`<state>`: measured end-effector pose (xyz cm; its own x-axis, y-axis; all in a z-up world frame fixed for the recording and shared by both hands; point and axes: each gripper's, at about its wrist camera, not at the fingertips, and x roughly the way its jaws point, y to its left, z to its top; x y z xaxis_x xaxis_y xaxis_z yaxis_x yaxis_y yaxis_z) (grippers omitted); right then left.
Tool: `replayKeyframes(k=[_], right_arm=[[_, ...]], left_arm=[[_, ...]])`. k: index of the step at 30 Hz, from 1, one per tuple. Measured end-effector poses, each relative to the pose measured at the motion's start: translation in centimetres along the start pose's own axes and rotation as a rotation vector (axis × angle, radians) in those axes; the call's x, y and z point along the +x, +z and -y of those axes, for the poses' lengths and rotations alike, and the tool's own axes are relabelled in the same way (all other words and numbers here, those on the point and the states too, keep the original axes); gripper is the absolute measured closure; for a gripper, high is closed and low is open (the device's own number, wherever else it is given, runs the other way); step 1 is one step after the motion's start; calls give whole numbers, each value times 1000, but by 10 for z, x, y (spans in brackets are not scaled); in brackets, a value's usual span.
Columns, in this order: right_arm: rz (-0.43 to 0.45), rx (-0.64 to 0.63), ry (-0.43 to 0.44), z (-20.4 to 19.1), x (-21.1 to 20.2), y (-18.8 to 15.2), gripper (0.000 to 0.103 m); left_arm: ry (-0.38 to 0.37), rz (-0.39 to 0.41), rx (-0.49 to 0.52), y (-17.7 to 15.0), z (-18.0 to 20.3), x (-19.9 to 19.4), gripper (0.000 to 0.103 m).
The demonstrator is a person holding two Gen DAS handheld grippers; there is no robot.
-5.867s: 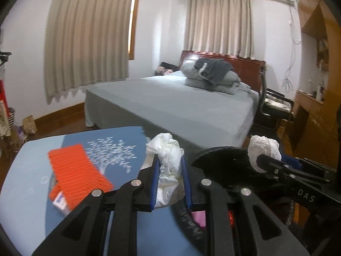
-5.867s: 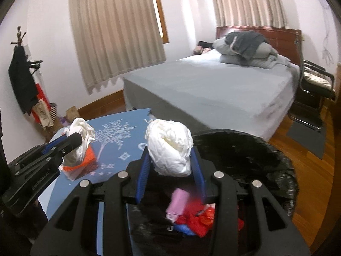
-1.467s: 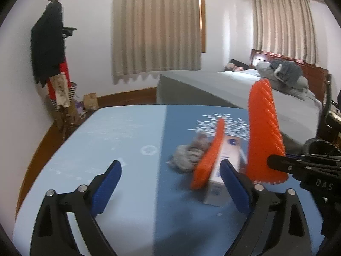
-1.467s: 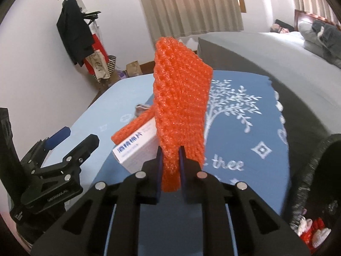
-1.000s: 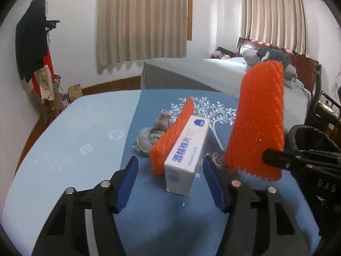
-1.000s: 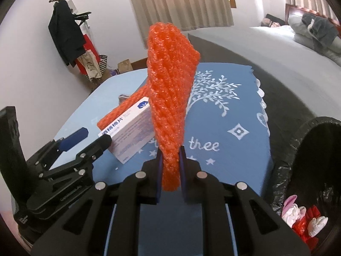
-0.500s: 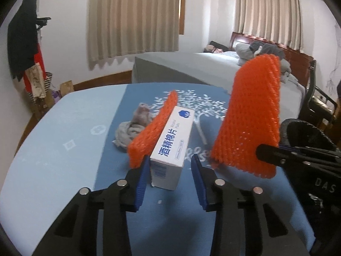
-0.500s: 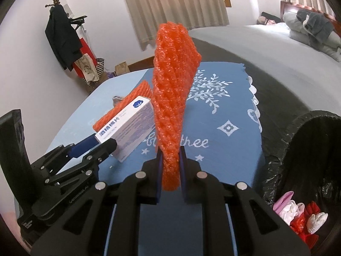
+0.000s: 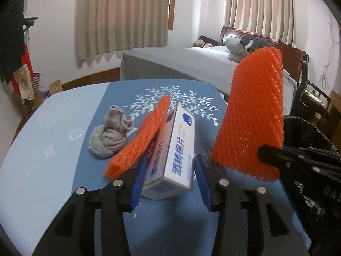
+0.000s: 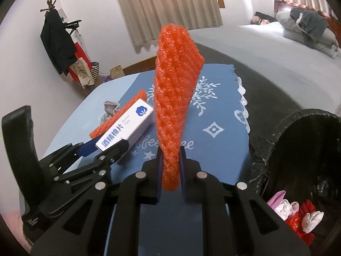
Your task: Collect trash
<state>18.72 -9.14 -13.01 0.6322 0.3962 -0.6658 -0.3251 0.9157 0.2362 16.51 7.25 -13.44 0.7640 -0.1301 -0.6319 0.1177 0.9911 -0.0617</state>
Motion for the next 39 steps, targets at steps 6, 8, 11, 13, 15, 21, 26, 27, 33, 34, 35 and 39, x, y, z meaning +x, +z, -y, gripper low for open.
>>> replayKeyframes(k=[6,8,11,13,15,21,26,27,33,34,35,39], right_arm=[[4,4,-2,2,-2,1,90],[7,3,-1,2,-4,2,90],[10,2,-1,1,-6,2,90],[13,1,-1,1,-8,3,90],[16,2,0,1,-11,4,90],[26,-3,0,-1,-19,7,90],[35,-7,-7,-3,-28,9,90],[39,-6,-9,-2,-30,10,90],[68,-2,-18,1,-51,13,90],[72,-2,-20,2,-54,13,90],[78,-2,-23,3,-59,14,90],[98,1,-41,9,-76,13,90]], left_arm=[[7,-3,3,4,5,5,60],[20,12,7,3,5,2,64],[25,26,-4,4,4,-2,66],[22,39,-19,6,1,-7,67],[22,52,-32,7,0,-13,67],[-2,92,-40,15,2,-34,68],[-19,113,-37,21,8,-49,68],[-22,117,-37,23,10,-51,68],[-45,148,-24,28,23,-65,68],[-50,152,-21,30,25,-67,68],[-55,157,-19,31,28,-70,68],[-74,174,-6,33,40,-78,68]])
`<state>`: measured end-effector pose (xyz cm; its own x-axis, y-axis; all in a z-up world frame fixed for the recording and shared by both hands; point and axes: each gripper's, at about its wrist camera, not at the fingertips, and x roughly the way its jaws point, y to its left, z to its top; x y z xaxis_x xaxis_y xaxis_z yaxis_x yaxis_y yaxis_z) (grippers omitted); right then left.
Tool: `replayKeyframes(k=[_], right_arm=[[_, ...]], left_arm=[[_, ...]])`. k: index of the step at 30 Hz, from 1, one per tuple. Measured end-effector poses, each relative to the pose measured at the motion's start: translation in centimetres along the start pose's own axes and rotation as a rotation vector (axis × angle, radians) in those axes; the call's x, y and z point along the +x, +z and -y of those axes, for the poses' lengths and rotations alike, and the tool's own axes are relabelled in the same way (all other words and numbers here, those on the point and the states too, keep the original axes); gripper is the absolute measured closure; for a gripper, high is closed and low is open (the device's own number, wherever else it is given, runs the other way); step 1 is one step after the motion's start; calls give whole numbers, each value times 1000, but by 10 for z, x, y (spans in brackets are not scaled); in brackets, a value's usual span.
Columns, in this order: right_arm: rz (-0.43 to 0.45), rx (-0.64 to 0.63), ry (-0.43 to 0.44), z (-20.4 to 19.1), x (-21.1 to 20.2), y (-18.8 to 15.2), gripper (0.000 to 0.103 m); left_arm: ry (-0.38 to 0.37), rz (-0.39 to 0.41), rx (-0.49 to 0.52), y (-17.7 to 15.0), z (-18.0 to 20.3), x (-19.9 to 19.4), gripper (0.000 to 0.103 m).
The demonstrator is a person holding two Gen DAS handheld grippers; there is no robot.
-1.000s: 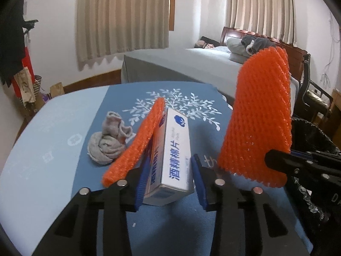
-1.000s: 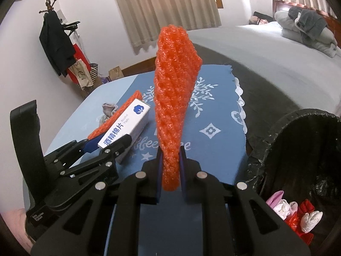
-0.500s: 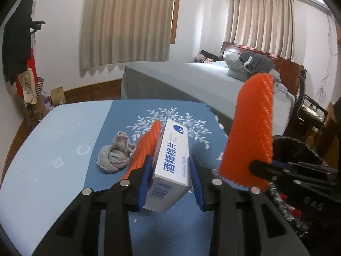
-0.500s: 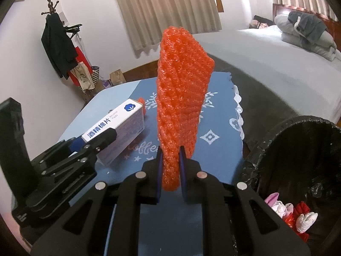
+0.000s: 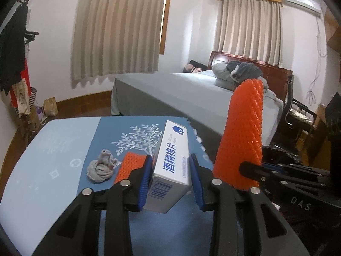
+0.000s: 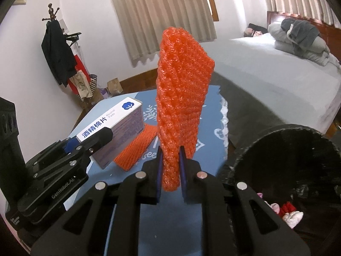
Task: Collect trash
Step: 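Carry box and mesh over the bin and open both grippers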
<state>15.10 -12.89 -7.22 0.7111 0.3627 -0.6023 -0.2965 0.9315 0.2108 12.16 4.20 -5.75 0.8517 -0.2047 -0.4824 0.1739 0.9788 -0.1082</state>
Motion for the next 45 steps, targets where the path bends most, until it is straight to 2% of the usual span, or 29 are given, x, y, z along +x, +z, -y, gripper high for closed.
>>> replayKeyframes(k=[6,14,25,37,42,44,45], right_arm=[[26,16,-38,15,-25,-5,90],[45,79,-122,57,-55,-17,90],[50,154,-216,110,-85,-40,90],[39,219,-292,151,-101,-66,89],[24,254,-326,166,-103,-75,85],[19,266,-343,173,-104,-79,77],[18,270,-350,175,-104,-80,71]], left_arm=[[-43,15,29,4,26,-5,68],[-126,22,84,7,74,-4,68],[-239,13,145,5,143,17,69],[-315,-27,192,-2,196,44,69],[-361,-63,215,-5,211,54,71],[-379,-80,223,-7,216,57,68],[-381,-83,225,-8,216,57,62]])
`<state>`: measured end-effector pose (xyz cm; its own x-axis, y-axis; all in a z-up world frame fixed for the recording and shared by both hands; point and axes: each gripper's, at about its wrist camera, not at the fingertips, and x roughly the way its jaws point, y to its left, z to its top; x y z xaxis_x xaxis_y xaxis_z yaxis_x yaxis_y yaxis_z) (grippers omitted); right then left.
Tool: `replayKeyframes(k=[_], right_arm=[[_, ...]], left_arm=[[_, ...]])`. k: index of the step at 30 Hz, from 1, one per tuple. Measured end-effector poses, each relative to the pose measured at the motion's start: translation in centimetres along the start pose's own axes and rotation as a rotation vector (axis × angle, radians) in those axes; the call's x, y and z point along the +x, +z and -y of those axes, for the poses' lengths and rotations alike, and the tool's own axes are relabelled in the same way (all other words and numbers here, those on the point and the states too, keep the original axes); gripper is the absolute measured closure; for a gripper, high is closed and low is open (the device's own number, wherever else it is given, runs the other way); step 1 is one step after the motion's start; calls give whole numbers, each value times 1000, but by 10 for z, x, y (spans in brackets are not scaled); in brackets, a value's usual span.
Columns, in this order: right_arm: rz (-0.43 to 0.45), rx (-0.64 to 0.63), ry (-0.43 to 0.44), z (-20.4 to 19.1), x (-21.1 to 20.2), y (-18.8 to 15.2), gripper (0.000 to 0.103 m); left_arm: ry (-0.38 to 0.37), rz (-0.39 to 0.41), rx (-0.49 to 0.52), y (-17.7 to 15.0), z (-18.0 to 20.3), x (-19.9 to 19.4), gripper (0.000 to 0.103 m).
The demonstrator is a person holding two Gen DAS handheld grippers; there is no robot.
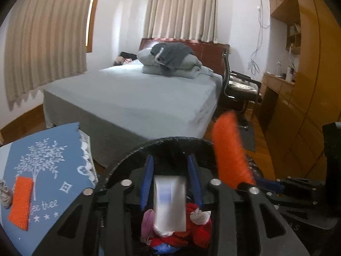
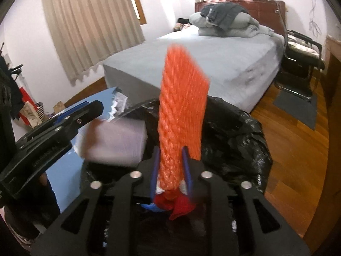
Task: Collect trash
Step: 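Carry box and mesh over the bin and open both grippers, then move both open grippers back to the table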
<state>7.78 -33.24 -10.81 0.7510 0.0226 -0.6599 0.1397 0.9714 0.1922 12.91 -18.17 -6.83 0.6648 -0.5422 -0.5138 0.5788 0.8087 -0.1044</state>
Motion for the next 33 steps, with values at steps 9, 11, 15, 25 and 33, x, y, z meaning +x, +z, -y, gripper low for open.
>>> replayKeyframes(k=[9,11,15,25,33], right_arm=[[42,15,-17,8,-8,-1,13],[60,9,-11,3,-11,1,11],[81,-15,14,-16,-14,5,8],[87,-84,90,-81,2,16,7],[68,-150,153,-139,27,21,7]], left_arm=[[78,28,-22,1,-18,-16,24],[114,37,-32,-1,-28,-24,18],[197,48,-56,-7,-55,-45,11],[378,58,-110,-28,-120,-94,8],[508,53,-154,-52,-173,-128,8]])
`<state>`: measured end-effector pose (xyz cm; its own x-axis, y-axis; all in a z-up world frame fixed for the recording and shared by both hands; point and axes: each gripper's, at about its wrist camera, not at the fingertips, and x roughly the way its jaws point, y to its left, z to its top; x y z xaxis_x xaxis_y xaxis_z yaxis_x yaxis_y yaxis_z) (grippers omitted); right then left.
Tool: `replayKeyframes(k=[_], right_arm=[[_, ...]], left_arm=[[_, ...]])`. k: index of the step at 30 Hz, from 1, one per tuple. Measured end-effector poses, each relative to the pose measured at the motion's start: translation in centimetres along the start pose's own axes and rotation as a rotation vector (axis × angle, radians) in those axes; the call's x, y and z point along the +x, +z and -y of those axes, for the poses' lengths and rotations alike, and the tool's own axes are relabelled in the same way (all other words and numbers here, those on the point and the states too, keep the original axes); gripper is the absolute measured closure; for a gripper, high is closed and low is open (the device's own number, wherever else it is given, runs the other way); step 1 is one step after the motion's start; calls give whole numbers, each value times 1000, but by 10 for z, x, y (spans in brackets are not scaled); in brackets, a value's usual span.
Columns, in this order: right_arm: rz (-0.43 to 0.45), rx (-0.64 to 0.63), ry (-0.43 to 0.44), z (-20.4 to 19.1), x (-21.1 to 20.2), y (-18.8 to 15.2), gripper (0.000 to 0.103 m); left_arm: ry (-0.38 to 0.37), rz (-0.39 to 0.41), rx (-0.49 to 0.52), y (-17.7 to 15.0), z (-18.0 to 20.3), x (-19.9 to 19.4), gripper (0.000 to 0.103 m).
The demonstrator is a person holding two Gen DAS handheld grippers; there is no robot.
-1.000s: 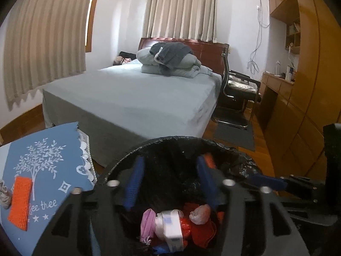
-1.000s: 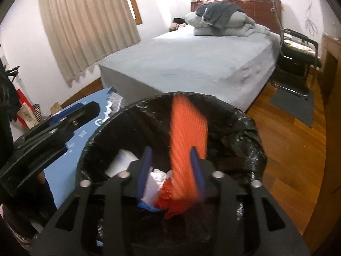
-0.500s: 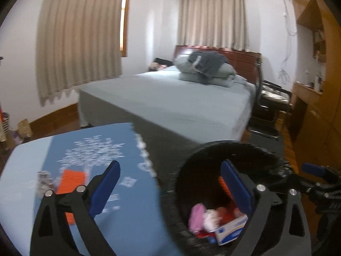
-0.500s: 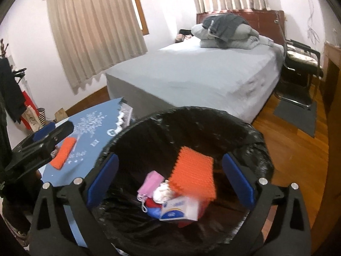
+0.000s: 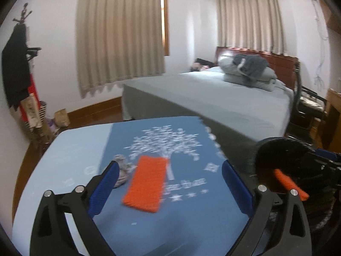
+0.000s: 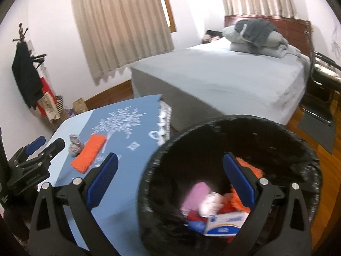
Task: Collect trash
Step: 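Move both open grippers back to the table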
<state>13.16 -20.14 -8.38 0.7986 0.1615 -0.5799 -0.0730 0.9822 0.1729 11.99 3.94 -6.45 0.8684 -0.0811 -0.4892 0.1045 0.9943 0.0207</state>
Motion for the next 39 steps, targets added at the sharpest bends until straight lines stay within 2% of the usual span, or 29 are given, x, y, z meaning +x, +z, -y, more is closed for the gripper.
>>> replayKeyframes(k=[6,13,21,29,31,39], right_arm=[[-10,-56,52,-46,29,7,7],[-42,-106,99,-94,71,7,7],[-91,-132,105,-134,117,0,7],[-152,-153,106,-159,151,-10,8],[-170,-160,107,-164,157,-12,15],[-255,-176,122,-176,175,-22,31]], left_arm=[[98,-17,-24,-12,-49,8,8],[172,-48,-59,-28,-93,19,8],[227,-73,-92,-39,-129,33,8],[252,-90,-104,-45,-148,40,8],[254,-93,-107,-45,-150,41,8],[254,-103,-121,-49,-153,44,8]])
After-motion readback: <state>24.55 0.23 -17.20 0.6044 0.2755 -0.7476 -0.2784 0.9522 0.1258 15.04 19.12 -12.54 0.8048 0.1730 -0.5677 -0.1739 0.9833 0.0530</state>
